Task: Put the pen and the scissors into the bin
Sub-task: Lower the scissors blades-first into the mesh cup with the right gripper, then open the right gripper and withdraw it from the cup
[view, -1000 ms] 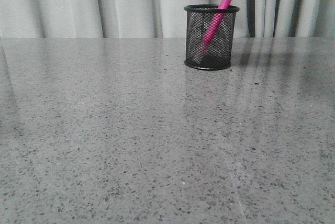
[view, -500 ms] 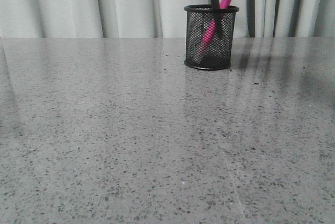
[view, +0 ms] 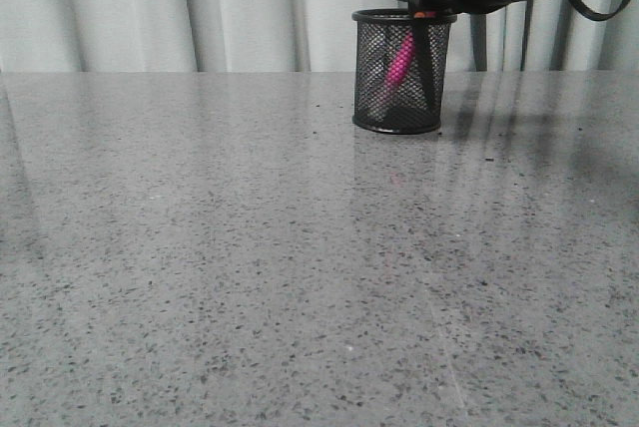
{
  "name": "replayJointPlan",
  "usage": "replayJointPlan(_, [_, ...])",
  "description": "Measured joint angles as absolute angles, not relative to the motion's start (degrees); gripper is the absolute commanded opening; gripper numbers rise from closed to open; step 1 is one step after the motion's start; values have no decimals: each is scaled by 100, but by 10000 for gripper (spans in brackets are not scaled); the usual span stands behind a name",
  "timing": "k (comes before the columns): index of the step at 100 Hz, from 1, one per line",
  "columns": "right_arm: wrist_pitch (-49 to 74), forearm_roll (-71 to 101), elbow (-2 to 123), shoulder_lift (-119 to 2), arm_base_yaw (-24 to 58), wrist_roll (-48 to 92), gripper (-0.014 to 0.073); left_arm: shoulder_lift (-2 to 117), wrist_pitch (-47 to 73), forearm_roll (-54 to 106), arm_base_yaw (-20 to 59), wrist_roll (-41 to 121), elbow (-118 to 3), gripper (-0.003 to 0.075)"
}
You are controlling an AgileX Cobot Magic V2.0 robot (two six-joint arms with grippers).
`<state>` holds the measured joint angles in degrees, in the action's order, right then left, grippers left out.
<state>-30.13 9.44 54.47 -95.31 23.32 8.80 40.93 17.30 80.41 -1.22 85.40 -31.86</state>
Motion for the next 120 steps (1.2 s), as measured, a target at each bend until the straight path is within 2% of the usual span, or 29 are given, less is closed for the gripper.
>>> replayJointPlan(7, [-3016, 944, 5447, -9531, 2332, 880, -47, 4093, 1729, 8041, -122, 8540, -3186, -19])
replayJointPlan(14, [-3016, 944, 5447, -9531, 2332, 880, 12, 4093, 1719, 8041, -122, 8540, -3186, -19])
replayJointPlan(31, [-3026, 944, 5447, -9531, 2332, 880, 235, 4093, 1719, 8041, -122, 8540, -3186, -19])
replayJointPlan(40, [-3026, 944, 5447, -9531, 2332, 880, 309, 4093, 1719, 8041, -122, 8540, -3186, -19])
replayJointPlan(71, [-3039, 944, 5434, -9129, 2340, 880, 319, 4093, 1719, 8041, -122, 8540, -3186, -19])
replayJointPlan(78, [-3039, 944, 5423, -8868, 2340, 880, 311, 4093, 1719, 8041, -122, 8540, -3186, -19])
replayJointPlan(87, [-3039, 944, 5332, -8449, 2340, 880, 252, 4093, 1719, 8041, -122, 8540, -3186, -19])
replayJointPlan(94, [-3051, 944, 5205, -8086, 2293, 880, 171, 4093, 1719, 8041, -122, 8540, -3186, -19])
replayJointPlan(109, [-3087, 944, 4776, -7212, 2055, 880, -78, 4093, 1719, 8041, -122, 8540, -3186, -19])
replayJointPlan(120, [-3005, 944, 4414, -6586, 1847, 880, -75, 4093, 1719, 8031, -122, 8540, -3186, -19])
